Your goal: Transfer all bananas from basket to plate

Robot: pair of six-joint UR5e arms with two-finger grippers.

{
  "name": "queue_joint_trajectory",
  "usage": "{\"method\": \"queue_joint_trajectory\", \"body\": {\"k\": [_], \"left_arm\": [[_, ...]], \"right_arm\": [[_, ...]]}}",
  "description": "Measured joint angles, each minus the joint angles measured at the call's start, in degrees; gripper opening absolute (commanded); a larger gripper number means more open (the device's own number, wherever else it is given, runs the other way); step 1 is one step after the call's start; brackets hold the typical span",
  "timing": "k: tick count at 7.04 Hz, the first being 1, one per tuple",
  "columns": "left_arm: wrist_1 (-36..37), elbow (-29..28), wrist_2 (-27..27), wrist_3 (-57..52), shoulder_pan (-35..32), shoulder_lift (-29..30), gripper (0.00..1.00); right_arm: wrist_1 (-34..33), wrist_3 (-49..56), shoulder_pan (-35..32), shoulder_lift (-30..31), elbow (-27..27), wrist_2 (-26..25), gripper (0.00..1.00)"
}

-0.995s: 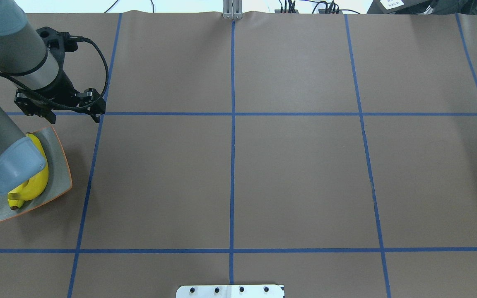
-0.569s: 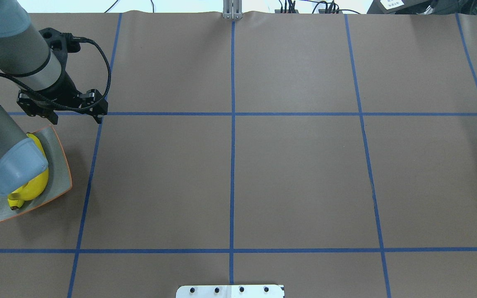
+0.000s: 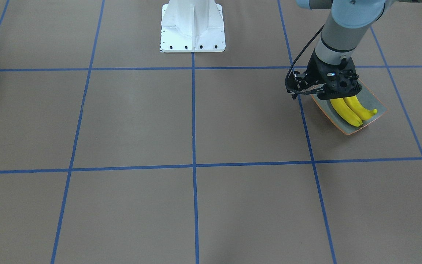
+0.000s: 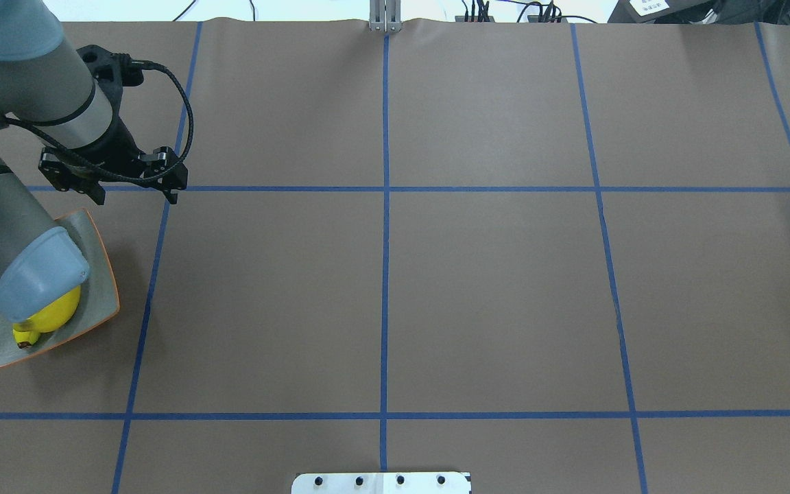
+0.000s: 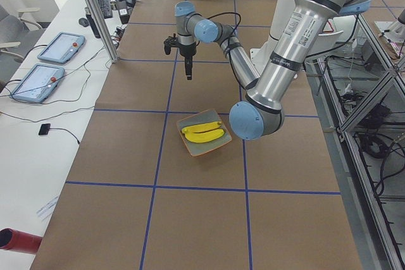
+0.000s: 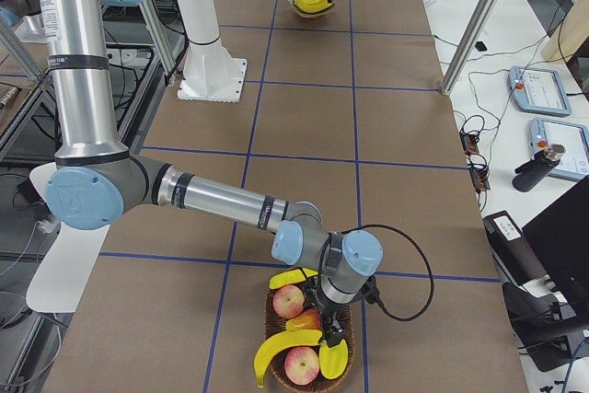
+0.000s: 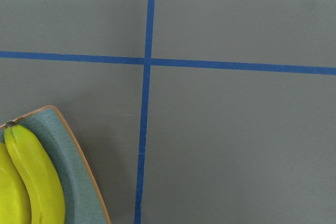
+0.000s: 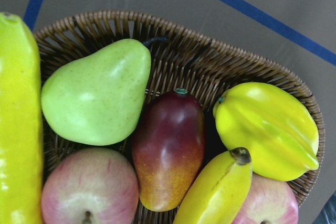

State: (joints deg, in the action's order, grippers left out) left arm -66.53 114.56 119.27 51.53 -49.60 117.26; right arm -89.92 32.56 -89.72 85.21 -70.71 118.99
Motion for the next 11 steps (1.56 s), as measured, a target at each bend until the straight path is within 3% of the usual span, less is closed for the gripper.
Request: {"method": "queue_joint_trajectory", "body": {"k": [11], "left_arm": [[0.0,0.0,-0.1,0.0,0.1,0.2,1.0]], "right_arm": [[3.0,-2.6,1.4,0.4,4.0,0.4,0.99]]}}
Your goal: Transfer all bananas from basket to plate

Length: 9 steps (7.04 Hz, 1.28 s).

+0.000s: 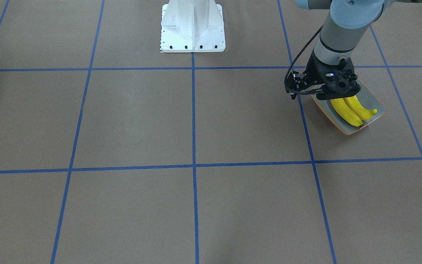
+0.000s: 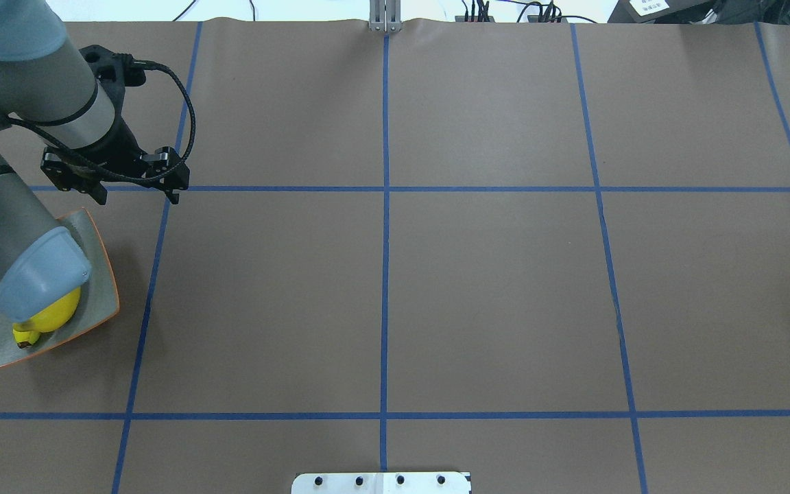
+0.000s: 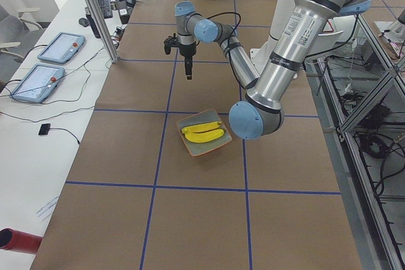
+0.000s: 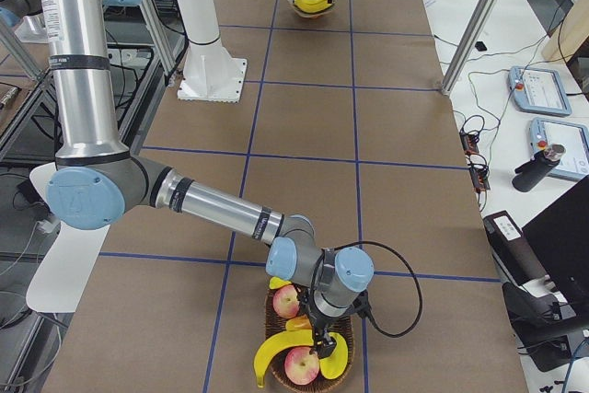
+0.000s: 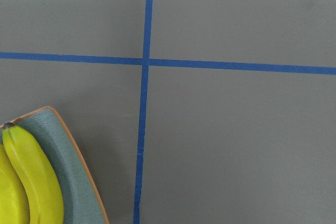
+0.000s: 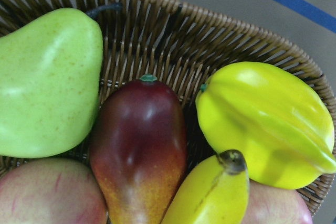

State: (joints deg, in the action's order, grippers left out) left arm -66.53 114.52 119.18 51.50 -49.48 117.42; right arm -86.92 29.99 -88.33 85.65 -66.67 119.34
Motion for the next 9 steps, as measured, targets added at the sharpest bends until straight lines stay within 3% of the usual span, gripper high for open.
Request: {"method": "queue_joint_trajectory", "body": {"k": [1,2,3,4,6,7,8,9], "left_arm": [[0.0,0.0,0.0,0.0,0.0,0.0,1.0],[0.0,0.1,0.0,0.0,0.0,0.0,1.0],[0.0,0.1,0.0,0.0,0.0,0.0,1.0],[0.0,0.2,0.0,0.0,0.0,0.0,1.0],[0.0,0.3,0.0,0.0,0.0,0.1,1.0],[0.0,0.4,0.0,0.0,0.0,0.1,1.0],[0.0,0.4,0.0,0.0,0.0,0.1,1.0],[0.0,0.5,0.0,0.0,0.0,0.1,1.0]], "right_arm": [[0.0,0.0,0.1,0.0,0.2,0.1,0.99],[0.0,0.1,0.1,0.0,0.4,0.1,0.91],[0.0,0.1,0.2,0.0,0.5,0.1,0.75],[0.0,0.1,0.2,0.0,0.6,0.1,0.67],[0.0,0.1,0.2,-0.1,1.0,0.1,0.66],[0.1,0.1,0.2,-0.1,1.2,0.1,0.61],[0.1,0.1,0.3,-0.2,1.4,0.1,0.42],[0.1,0.1,0.3,-0.3,1.4,0.1,0.04]]}}
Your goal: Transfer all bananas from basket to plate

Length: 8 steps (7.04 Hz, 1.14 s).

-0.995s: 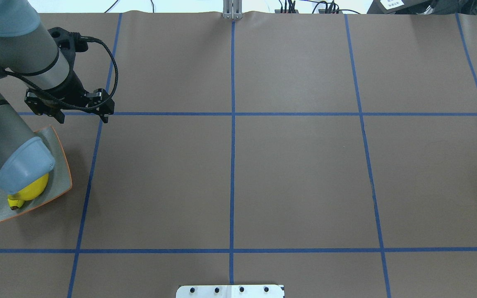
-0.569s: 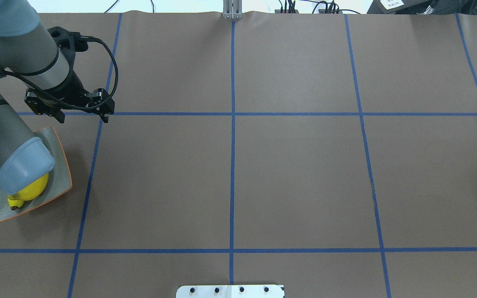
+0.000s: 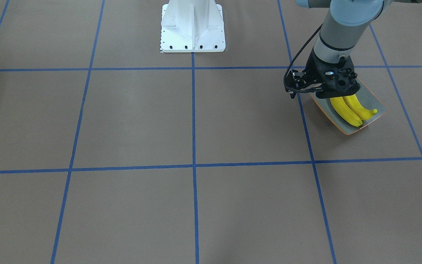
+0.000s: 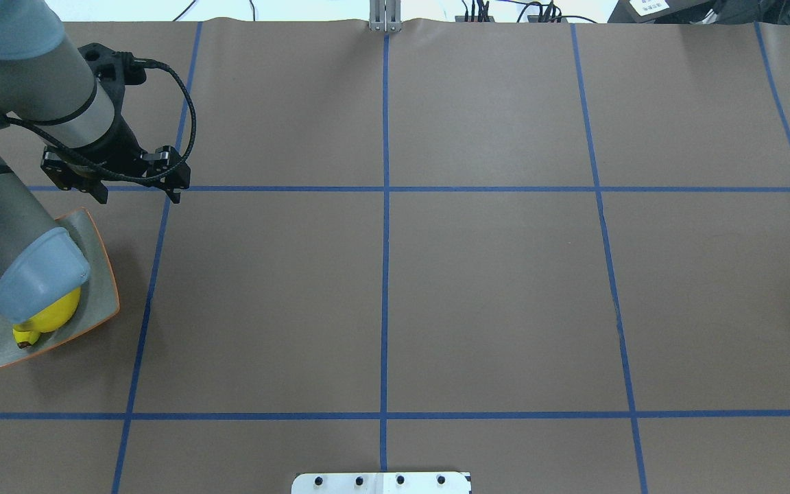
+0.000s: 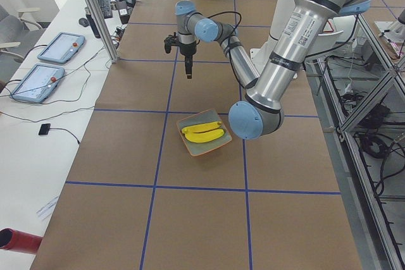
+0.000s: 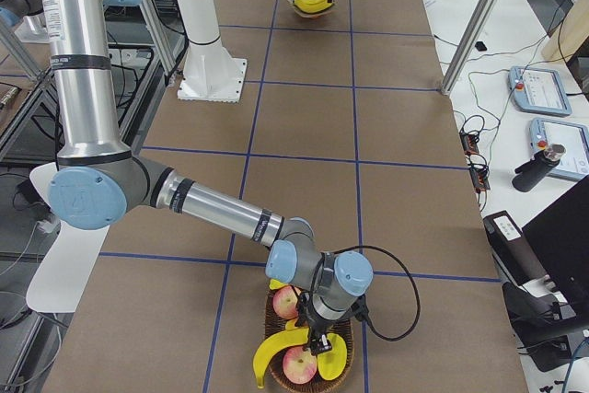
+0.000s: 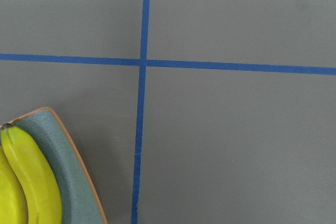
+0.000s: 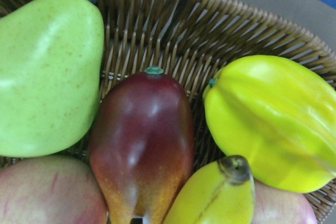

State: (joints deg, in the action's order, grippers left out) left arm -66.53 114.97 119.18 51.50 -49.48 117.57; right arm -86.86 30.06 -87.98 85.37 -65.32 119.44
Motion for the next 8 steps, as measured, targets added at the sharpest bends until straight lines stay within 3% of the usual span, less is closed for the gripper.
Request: {"method": "queue_joint_trajectory", "body": {"k": [1,8], "left_arm": [[0.0,0.0,0.0,0.0,0.0,0.0,1.0],[0.0,0.0,0.0,0.0,0.0,0.0,1.0]], "right_arm": [[0.0,-0.1,0.1,-0.2,-0.2,0.0,0.0],[-2.3,0.0,0.5,-0.4,-4.5,-0.2,0.0]]}}
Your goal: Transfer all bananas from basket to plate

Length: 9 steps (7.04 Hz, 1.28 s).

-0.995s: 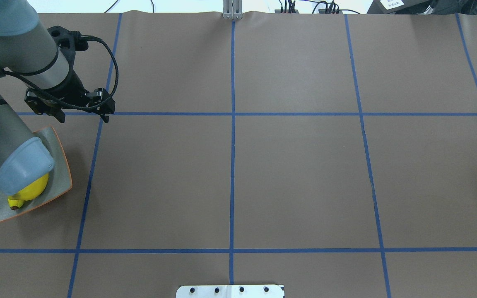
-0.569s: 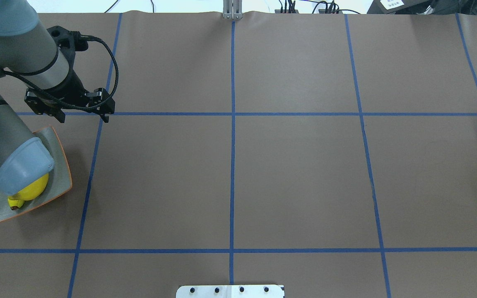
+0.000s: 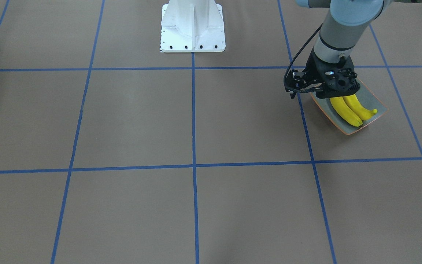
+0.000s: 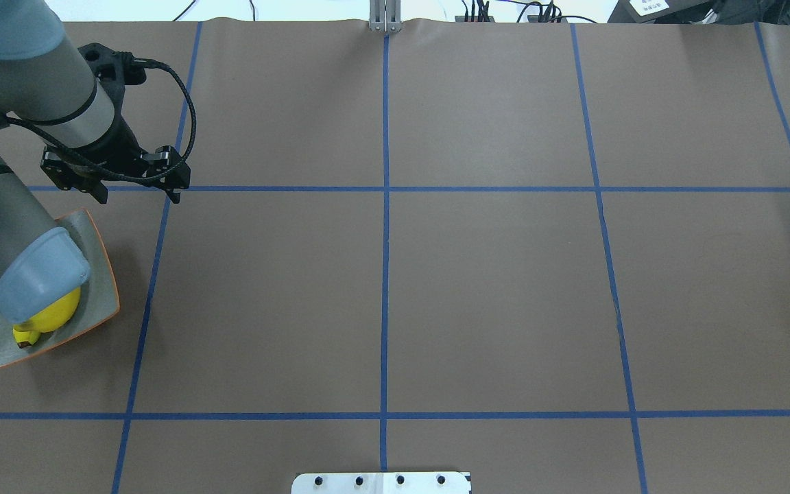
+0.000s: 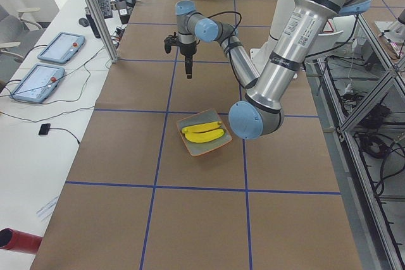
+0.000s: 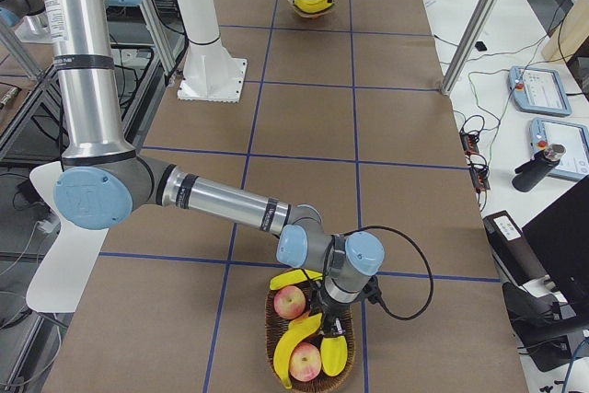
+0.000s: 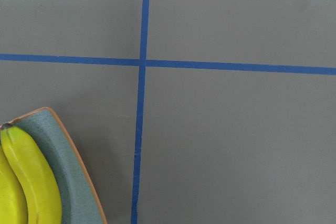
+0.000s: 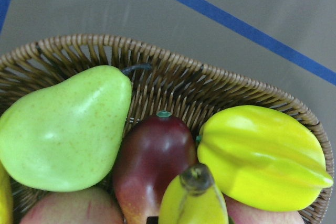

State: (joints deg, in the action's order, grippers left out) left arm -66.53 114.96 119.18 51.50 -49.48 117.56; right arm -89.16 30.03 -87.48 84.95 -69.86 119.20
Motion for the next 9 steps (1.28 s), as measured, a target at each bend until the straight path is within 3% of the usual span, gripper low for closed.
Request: {"method": "queue_joint_trajectory", "body": {"k": [5,7,9], "left_arm": [[-0.1,0.0,0.0,0.0,0.0,0.0,1.0],[-0.6,-0.2,0.0,0.0,0.0,0.0,1.0],[-1.1,-0.3,0.1,0.1,0.0,-0.1,1.0]], "right_arm": [[-5.6,2.0,-3.4,1.6,-7.0,-2.6,0.0],[-10.3,-0.7,-3.0,-6.4,-7.6,-6.3,0.0],[-16.0,-15.4,1.7,-17.0,-7.5,-6.2,0.0]]}}
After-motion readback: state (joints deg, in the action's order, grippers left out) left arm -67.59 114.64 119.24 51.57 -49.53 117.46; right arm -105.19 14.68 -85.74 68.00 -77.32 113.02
